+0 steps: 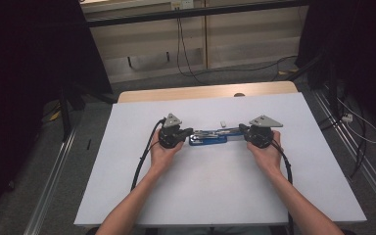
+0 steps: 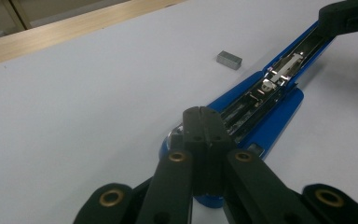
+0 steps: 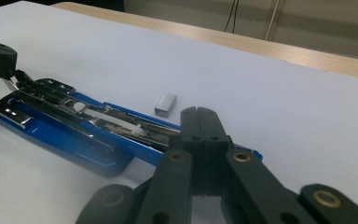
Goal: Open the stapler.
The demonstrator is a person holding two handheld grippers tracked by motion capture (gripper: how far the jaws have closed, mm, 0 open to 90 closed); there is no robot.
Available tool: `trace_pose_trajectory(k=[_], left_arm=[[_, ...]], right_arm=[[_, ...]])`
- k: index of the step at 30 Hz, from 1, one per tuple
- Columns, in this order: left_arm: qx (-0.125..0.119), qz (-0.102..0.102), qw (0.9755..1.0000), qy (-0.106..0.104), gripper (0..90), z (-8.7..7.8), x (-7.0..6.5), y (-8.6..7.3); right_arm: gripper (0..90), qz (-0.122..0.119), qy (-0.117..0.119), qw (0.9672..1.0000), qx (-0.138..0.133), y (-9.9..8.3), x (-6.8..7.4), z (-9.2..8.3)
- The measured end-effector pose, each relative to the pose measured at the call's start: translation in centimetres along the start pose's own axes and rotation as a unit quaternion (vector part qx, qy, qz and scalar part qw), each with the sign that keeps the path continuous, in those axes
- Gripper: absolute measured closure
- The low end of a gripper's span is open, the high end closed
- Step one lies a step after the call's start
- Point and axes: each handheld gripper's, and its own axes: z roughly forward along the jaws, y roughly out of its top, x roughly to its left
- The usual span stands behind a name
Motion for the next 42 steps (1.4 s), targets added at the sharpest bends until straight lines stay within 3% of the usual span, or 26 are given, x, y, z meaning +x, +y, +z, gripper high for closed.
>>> trace_pose_trajectory(k=[8,15,20,24,29,35,39,41,42], left_arm=[[-0.005,0.001,1.0,-0.002,89.8,-0.3,0.1,0.3],[-0.026,-0.002,0.9997,0.003,83.4,-1.1,0.3,0.7],[-0.026,-0.01,0.9996,0.005,75.5,-1.3,0.2,0.7],[-0.034,-0.018,0.9992,0.009,70.9,-1.4,0.1,0.5],[-0.034,-0.025,0.9989,0.017,56.3,-1.6,0.1,0.5],[-0.03,-0.027,0.9987,0.03,36.9,-1.8,0.1,0.4],[-0.024,-0.03,0.9984,0.041,23.6,-1.8,0.3,0.3],[-0.027,-0.036,0.9985,0.03,22.1,-1.9,0.6,0.3],[-0.031,-0.04,0.998,0.038,19.9,-1.9,0.7,0.3]], right_arm=[[90.0,0.005,0.003,1.0,0.0,0.0,0.0,0.0],[88.8,0.008,-0.002,1.0,-0.001,0.0,-0.3,-0.1],[85.7,0.02,0.004,0.9998,-0.005,0.1,-0.4,-0.3],[79.2,0.027,0.006,0.9995,-0.012,0.1,-0.3,-0.4],[68.1,0.032,0.011,0.9991,-0.025,0.3,-0.2,-0.5],[46.1,0.029,0.007,0.999,-0.032,0.5,-0.2,-0.7],[36.2,0.03,0.003,0.999,-0.032,0.6,-0.2,-0.8],[28.4,0.036,0.004,0.9988,-0.031,0.6,-0.3,-0.7],[26.2,0.038,0.002,0.9988,-0.03,0.6,-0.3,-0.7]])
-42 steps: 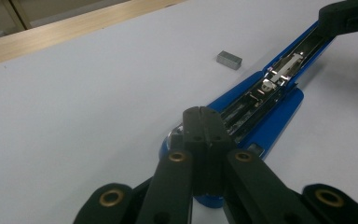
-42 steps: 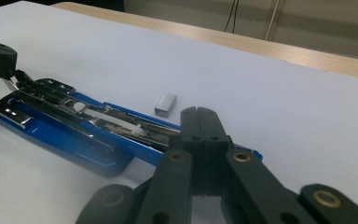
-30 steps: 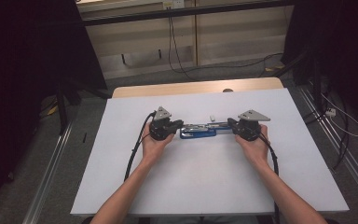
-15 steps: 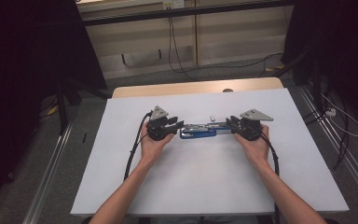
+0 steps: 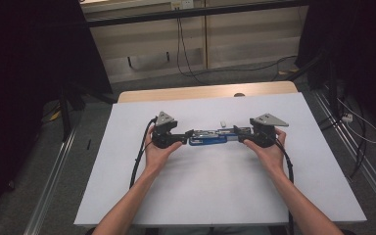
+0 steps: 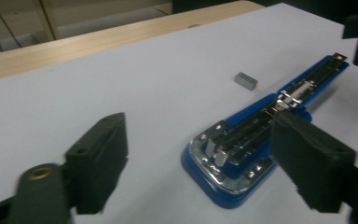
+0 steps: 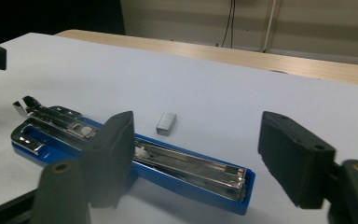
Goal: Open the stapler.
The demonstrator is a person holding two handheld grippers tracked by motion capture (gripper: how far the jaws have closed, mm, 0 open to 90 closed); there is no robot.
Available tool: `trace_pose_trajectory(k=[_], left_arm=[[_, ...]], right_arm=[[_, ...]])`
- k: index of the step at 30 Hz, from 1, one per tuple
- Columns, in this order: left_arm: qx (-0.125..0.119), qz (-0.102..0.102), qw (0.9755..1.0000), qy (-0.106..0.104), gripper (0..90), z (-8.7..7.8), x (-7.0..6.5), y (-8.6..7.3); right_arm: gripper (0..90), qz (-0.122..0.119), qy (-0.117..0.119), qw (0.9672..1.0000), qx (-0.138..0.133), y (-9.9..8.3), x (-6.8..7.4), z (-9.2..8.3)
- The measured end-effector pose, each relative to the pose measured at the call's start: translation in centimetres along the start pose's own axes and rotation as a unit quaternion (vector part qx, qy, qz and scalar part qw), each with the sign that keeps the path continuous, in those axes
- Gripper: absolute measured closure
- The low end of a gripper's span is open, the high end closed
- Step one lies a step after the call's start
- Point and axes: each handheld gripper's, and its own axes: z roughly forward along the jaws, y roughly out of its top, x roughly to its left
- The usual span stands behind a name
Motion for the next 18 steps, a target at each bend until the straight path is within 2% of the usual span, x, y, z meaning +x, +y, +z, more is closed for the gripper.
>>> trace_pose_trajectory(k=[2,5,8,12,15,18], left_arm=[[-0.001,-0.005,0.9999,0.014,7.9,0.0,0.0,0.1],[0.002,-0.002,0.9999,0.015,5.0,-0.2,0.2,0.0],[0.008,0.001,0.9999,0.012,4.8,-0.5,0.3,-0.1],[-0.004,-0.006,1.0,0.004,4.9,-1.1,0.4,-0.2],[-0.007,-0.008,0.9999,0.001,4.8,-1.3,0.5,-0.2],[0.0,-0.002,0.9999,0.011,4.9,-1.5,0.5,-0.4]], right_arm=[[17.5,0.003,-0.003,1.0,-0.004,0.0,0.0,0.0],[8.2,-0.002,-0.002,1.0,-0.006,0.0,0.1,0.0],[7.7,-0.013,0.003,0.9999,-0.01,0.2,0.3,-0.1],[5.1,-0.022,0.003,0.9996,-0.015,0.4,0.4,-0.4],[5.7,-0.02,0.007,0.9997,-0.013,0.3,0.3,-0.4],[5.9,-0.016,0.01,0.9997,-0.012,0.2,0.2,-0.3]])
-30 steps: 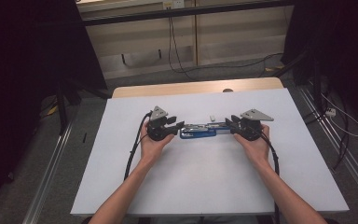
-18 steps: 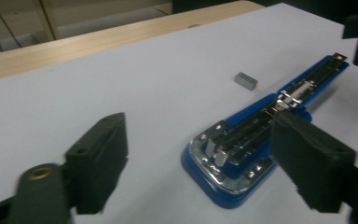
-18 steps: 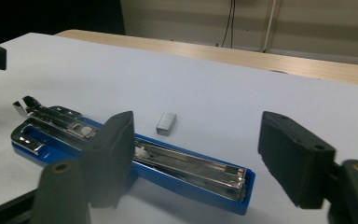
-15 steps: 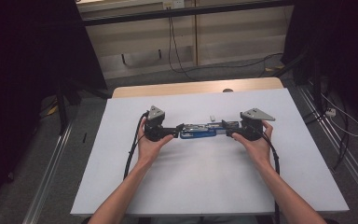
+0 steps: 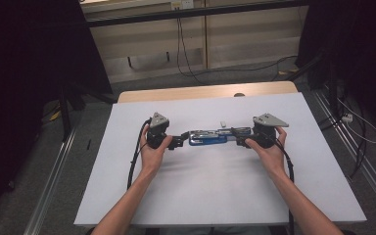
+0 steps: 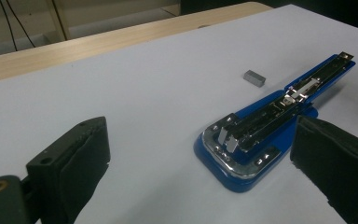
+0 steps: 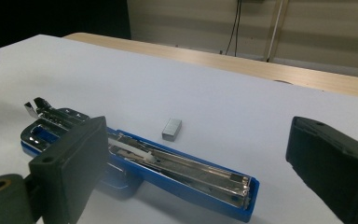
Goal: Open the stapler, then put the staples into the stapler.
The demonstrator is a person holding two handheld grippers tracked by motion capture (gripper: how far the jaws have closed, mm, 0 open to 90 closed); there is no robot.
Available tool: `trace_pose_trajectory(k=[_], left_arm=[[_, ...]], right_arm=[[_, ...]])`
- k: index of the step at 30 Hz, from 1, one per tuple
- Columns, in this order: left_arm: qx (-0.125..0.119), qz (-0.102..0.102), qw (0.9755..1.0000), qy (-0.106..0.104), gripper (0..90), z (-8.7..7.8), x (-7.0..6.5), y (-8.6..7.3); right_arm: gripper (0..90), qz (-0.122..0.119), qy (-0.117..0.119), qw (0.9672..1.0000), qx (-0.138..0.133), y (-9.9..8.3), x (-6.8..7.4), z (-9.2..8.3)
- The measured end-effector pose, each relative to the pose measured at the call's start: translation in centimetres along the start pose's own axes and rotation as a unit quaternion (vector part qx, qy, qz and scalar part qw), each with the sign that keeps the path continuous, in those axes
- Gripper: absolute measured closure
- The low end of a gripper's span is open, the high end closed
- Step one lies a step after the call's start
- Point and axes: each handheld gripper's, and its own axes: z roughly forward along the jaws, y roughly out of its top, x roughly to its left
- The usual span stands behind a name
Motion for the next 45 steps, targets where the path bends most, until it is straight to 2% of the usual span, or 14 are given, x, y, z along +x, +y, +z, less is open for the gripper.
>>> trace_pose_trajectory(k=[6,9,13,15,17,19,21,23,25,28,35,39,42,45], left_arm=[[-0.008,-0.012,0.9999,0.01,5.4,-0.3,-0.2,-0.2],[-0.003,-0.002,1.0,0.007,5.4,-0.2,-0.5,-0.2],[-0.002,-0.016,0.9999,-0.002,5.4,-0.1,-0.6,-0.3],[0.006,-0.007,0.9999,-0.006,5.4,-0.2,-0.7,-0.3],[0.008,0.005,1.0,0.0,5.4,-0.6,-0.9,-0.4],[0.003,-0.001,1.0,-0.003,5.4,-1.1,-1.0,-0.5],[0.011,-0.012,0.9998,-0.008,5.4,-1.5,-0.9,-0.8],[0.021,-0.008,0.9997,-0.007,5.4,-2.0,-0.8,-1.1],[0.016,0.0,0.9999,0.004,5.4,-2.7,-0.8,-1.4],[0.011,-0.006,0.9999,0.006,5.4,-3.4,-0.8,-1.7],[-0.013,-0.005,0.9998,0.016,5.4,-6.4,-0.9,-2.7],[-0.024,0.002,0.9988,0.042,4.9,-7.7,-1.1,-3.3],[-0.028,0.007,0.9986,0.044,4.5,-8.7,-1.4,-3.8],[-0.033,0.004,0.9989,0.034,4.6,-9.6,-1.5,-4.3]], right_arm=[[8.4,-0.004,0.004,0.9999,0.011,0.0,0.2,0.1],[9.1,-0.005,0.005,0.9999,0.012,0.1,0.2,0.2],[10.0,-0.001,0.013,0.9997,0.021,0.2,0.3,0.4],[10.1,-0.001,0.02,0.9995,0.025,0.4,0.3,0.5],[10.2,0.002,0.026,0.9994,0.024,0.6,0.3,0.5],[10.2,0.005,0.03,0.9991,0.031,0.8,0.2,0.7],[10.2,0.011,0.034,0.9985,0.042,0.9,0.2,1.0],[10.5,0.013,0.04,0.9981,0.045,1.0,0.2,1.3],[10.5,0.014,0.044,0.9978,0.048,1.1,0.3,1.4],[9.2,0.012,0.054,0.9969,0.056,1.4,0.4,1.6],[8.8,0.009,0.068,0.9953,0.068,2.0,0.9,2.2],[9.5,0.006,0.071,0.9947,0.074,2.3,1.0,2.5],[9.4,0.005,0.075,0.9942,0.077,2.7,1.0,2.7],[9.4,0.005,0.078,0.9933,0.085,3.0,0.9,3.0]])
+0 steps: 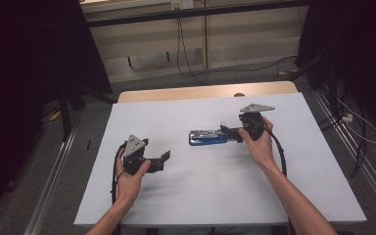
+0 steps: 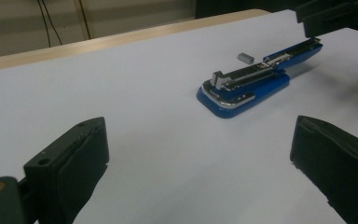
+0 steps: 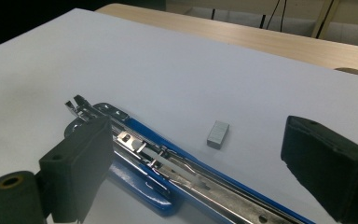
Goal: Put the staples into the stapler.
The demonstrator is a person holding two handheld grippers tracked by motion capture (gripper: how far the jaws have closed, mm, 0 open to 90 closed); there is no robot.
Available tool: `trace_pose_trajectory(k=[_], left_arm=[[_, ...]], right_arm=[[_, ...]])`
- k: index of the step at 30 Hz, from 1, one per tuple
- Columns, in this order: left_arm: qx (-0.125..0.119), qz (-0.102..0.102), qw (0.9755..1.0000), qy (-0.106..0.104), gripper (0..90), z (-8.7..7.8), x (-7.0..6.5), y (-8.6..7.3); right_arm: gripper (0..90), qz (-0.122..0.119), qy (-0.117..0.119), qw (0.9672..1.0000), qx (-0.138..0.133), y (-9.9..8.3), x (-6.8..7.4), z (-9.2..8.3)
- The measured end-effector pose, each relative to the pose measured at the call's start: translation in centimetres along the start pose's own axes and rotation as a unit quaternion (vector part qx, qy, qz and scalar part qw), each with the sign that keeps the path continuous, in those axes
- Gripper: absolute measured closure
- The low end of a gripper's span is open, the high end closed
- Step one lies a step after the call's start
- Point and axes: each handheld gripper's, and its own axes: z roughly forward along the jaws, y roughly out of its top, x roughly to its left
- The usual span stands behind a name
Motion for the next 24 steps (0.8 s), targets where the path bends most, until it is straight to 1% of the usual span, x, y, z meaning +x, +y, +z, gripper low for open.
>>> trace_pose_trajectory(k=[2,3,4,5,6,8,10,12,13,15,16,18,21,22,24], left_arm=[[-0.004,-0.005,1.0,0.0,4.6,-0.6,0.0,-0.3],[-0.003,-0.009,1.0,-0.001,4.6,-0.9,0.0,-0.5],[-0.005,-0.018,0.9998,-0.003,4.5,-1.2,0.1,-0.7],[-0.007,-0.022,0.9997,0.0,4.6,-1.5,0.2,-0.9],[-0.006,-0.022,0.9997,0.003,4.5,-1.7,0.2,-1.0],[-0.007,-0.022,0.9997,0.005,4.6,-2.2,0.2,-1.4],[-0.004,-0.019,0.9998,0.003,4.6,-2.7,0.2,-1.6],[-0.005,-0.015,0.9999,-0.001,4.5,-3.2,0.1,-1.8],[-0.005,-0.01,0.9999,-0.003,4.6,-3.4,0.1,-1.9],[-0.008,0.007,0.9999,-0.008,4.4,-4.0,-0.2,-2.1],[-0.009,0.016,0.9998,-0.006,4.3,-4.2,-0.3,-2.2],[-0.011,0.015,0.9998,0.0,4.4,-4.8,-0.6,-2.5],[-0.011,0.01,0.9999,-0.003,4.3,-5.4,-0.6,-2.9],[-0.013,0.008,0.9999,-0.002,4.3,-5.6,-0.7,-3.0],[-0.013,0.009,0.9999,-0.003,4.4,-6.1,-0.7,-3.2]], right_arm=[[9.4,0.002,0.007,1.0,0.003,0.2,0.0,0.1],[9.4,-0.001,0.006,1.0,0.004,0.3,0.0,0.2],[9.4,-0.004,0.001,1.0,0.004,0.4,0.1,0.3],[9.4,-0.005,0.004,1.0,0.006,0.5,0.1,0.4],[9.5,-0.004,0.006,0.9999,0.009,0.6,0.1,0.5],[12.2,-0.01,0.003,0.9999,0.014,0.8,0.2,0.8],[10.6,-0.009,0.01,0.9997,0.018,1.0,0.1,1.1],[10.5,-0.014,0.011,0.9997,0.019,1.2,0.1,1.4],[11.3,-0.015,0.012,0.9996,0.02,1.3,0.1,1.5],[12.2,-0.015,0.009,0.9995,0.025,1.4,0.1,1.7],[13.3,-0.015,0.009,0.9995,0.028,1.5,0.0,1.9],[16.2,-0.014,0.011,0.9993,0.032,1.5,-0.3,2.1],[17.1,-0.013,0.004,0.9992,0.038,1.6,-0.5,2.4],[18.1,-0.01,0.005,0.9992,0.04,1.6,-0.7,2.5],[20.0,-0.009,0.004,0.9991,0.042,1.6,-0.8,2.7]])
